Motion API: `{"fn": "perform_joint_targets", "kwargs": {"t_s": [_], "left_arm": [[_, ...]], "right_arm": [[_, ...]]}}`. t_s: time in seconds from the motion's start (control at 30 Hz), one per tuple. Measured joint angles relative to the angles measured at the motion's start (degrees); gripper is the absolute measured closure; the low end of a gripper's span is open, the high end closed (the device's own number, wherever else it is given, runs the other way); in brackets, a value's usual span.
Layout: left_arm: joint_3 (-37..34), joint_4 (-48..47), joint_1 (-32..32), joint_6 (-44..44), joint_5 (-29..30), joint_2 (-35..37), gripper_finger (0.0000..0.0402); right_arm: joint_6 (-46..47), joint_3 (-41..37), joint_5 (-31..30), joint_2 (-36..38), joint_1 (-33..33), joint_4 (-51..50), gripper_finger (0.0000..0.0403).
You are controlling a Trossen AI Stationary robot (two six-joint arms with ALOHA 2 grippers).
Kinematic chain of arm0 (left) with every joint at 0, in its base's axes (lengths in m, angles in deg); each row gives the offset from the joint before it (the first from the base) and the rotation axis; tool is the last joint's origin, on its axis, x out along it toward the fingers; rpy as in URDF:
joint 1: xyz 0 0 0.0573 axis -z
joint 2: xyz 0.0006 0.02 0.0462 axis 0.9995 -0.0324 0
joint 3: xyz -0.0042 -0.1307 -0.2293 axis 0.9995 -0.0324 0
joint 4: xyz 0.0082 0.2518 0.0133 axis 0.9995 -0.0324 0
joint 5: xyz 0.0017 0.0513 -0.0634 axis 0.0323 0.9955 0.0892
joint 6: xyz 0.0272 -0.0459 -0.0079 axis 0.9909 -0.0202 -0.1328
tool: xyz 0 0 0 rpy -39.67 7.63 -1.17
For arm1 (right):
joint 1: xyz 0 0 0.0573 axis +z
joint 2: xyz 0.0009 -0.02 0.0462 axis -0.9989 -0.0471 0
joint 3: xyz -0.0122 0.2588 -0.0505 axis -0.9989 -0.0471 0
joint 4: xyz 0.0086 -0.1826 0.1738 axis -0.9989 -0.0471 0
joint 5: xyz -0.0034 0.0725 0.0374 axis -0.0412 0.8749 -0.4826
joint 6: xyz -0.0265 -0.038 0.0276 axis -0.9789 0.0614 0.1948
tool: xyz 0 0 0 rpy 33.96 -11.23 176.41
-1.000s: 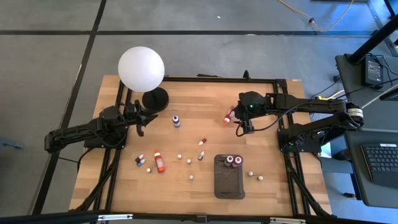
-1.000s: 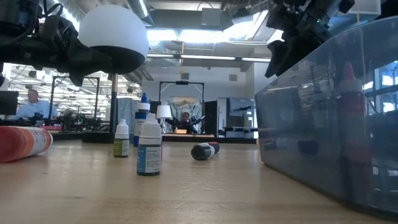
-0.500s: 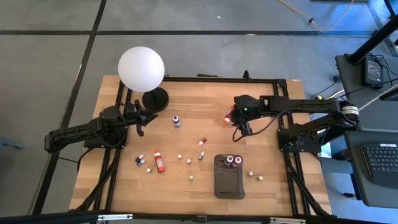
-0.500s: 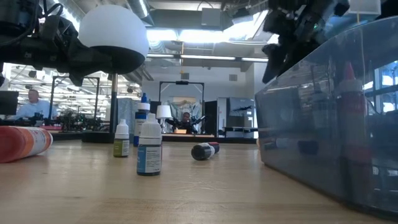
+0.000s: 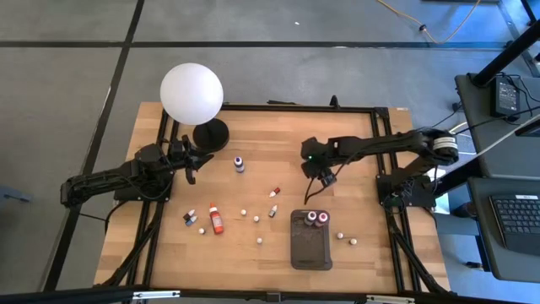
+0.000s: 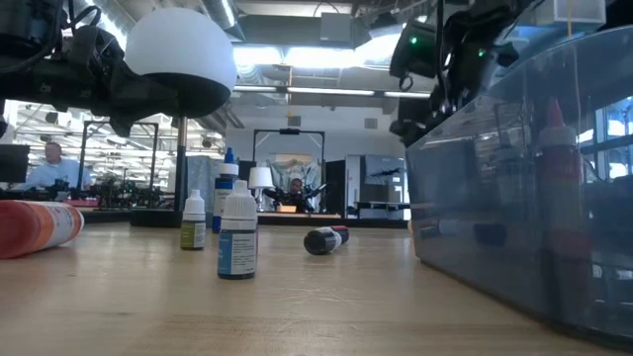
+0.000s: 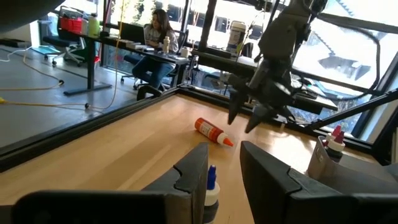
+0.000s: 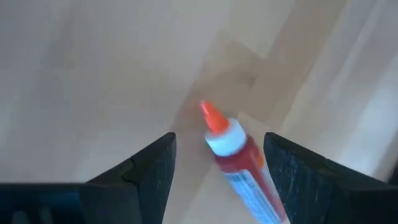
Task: Pick & Place food coloring
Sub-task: Put the large orange food coloring bottle into the black bin
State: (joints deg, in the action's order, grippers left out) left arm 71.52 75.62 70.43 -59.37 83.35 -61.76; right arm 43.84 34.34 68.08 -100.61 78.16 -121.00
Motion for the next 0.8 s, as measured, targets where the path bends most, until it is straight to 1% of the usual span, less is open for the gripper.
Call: {"fn": "perform_joint_targets", "kwargs": {"t_s": [0.13,0.3,0.47,0.6,0.7,0.8], "left_arm": [[0.00,0.00,0.00,0.00,0.03,0.00,0.0310],[-0.01,0.00,0.00,0.02,0.61,0.00,0.0307],[-0.01,0.00,0.00,0.02,1.06,0.01,0.0308],[-0.01,-0.02,0.00,0.02,1.06,-0.01,0.0307],[0.01,0.00,0.00,0.02,1.08,0.00,0.0307],[0.02,-0.02,0.00,0.02,1.10,-0.01,0.0309]], "right_arm": [[-4.46,0.00,-1.04,-2.35,-0.01,1.48,0.0158],[-7.05,0.00,-1.93,-5.67,0.01,1.63,0.0158],[-8.30,0.00,-8.87,-8.50,0.00,4.67,0.0158],[-9.91,-0.01,-9.10,-9.59,-0.01,4.63,0.0159],[-9.88,-0.02,-9.04,-9.80,0.04,4.42,0.0173],[-9.88,-0.02,-9.00,-9.80,0.01,4.38,0.0200]]}}
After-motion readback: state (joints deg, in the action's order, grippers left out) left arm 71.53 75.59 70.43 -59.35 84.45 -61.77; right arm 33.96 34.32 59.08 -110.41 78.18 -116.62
